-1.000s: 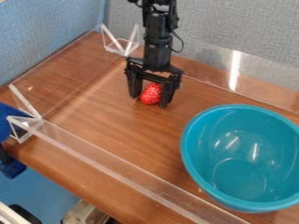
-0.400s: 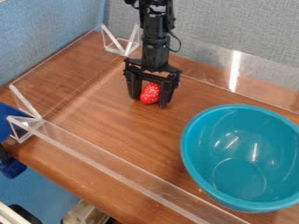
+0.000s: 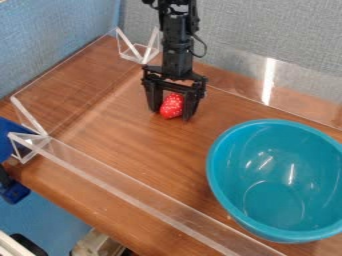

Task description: Put the strawberry in the blue bowl

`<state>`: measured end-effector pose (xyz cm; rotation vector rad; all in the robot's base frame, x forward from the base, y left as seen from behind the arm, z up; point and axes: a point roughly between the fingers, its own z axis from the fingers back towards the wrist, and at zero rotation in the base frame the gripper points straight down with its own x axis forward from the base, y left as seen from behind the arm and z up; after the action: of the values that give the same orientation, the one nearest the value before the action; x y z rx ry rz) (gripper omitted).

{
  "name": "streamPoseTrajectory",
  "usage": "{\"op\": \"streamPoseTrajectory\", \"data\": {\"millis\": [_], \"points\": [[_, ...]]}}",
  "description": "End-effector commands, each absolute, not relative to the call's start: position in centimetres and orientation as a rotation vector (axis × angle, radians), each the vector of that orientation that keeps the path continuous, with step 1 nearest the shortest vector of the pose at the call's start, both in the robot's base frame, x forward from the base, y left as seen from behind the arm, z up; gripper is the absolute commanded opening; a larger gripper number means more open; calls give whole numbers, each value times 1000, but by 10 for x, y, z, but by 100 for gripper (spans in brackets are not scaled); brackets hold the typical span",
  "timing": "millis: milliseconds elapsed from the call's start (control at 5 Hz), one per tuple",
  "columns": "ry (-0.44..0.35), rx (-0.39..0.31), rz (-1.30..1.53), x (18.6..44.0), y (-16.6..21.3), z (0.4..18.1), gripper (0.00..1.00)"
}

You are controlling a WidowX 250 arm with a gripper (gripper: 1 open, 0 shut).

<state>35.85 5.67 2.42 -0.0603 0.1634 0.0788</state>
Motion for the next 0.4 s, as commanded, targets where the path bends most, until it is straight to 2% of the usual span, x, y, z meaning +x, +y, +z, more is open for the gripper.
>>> {"op": "streamPoseTrajectory", "data": {"millis": [0,200], "points": [[122,-64,84,365,65,31,100],[124,-67,87,366,65,29,100]]}}
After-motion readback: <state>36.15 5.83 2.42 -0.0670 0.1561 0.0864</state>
